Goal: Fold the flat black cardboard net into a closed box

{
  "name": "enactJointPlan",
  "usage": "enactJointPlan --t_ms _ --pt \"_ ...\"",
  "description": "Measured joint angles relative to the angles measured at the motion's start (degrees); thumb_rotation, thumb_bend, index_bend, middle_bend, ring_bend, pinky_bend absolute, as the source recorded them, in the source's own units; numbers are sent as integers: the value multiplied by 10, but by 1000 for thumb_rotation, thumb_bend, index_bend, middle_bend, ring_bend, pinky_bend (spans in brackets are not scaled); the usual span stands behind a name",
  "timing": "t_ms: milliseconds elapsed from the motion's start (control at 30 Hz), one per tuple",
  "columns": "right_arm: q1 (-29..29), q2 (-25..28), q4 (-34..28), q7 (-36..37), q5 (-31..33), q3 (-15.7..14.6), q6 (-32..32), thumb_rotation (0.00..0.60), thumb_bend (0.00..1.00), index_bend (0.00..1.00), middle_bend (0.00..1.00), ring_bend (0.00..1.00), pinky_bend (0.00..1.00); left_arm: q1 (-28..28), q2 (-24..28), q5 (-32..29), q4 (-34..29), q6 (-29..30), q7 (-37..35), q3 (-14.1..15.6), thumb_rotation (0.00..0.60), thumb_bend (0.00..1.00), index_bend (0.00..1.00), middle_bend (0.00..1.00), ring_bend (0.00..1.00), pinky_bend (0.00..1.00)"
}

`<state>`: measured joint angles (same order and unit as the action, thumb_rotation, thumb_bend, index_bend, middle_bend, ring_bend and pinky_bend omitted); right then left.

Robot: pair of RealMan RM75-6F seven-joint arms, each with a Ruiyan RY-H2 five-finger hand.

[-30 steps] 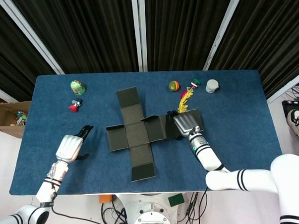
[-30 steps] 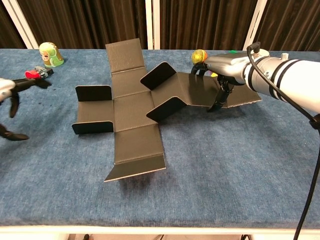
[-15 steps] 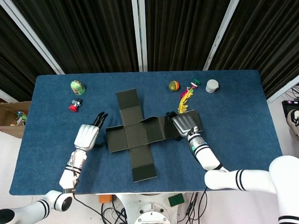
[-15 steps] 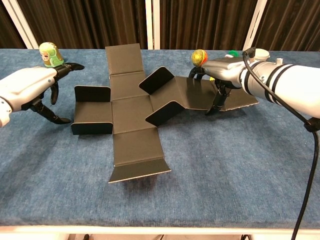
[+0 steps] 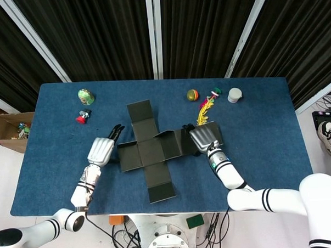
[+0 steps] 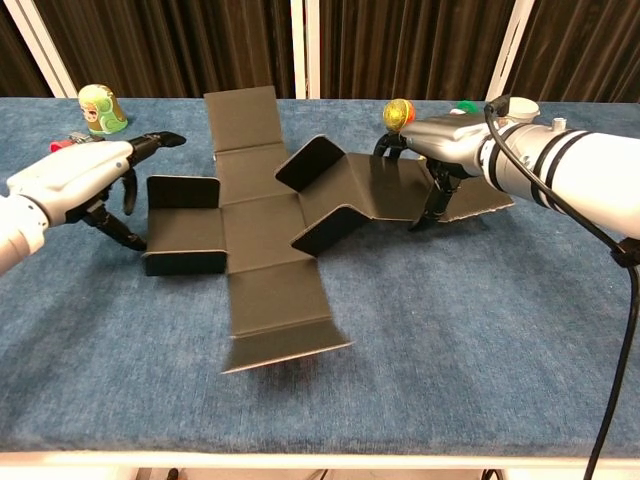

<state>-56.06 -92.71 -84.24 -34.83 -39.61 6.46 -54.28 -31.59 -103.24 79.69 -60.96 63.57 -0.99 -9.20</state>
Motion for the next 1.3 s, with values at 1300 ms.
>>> enactJointPlan --t_ms 1300 --pt "-97 60 49 -21 -359 -36 91 600 277 408 322 727 941 -57 129 5 -161 -194 -425 18 600 0 35 29 571 952"
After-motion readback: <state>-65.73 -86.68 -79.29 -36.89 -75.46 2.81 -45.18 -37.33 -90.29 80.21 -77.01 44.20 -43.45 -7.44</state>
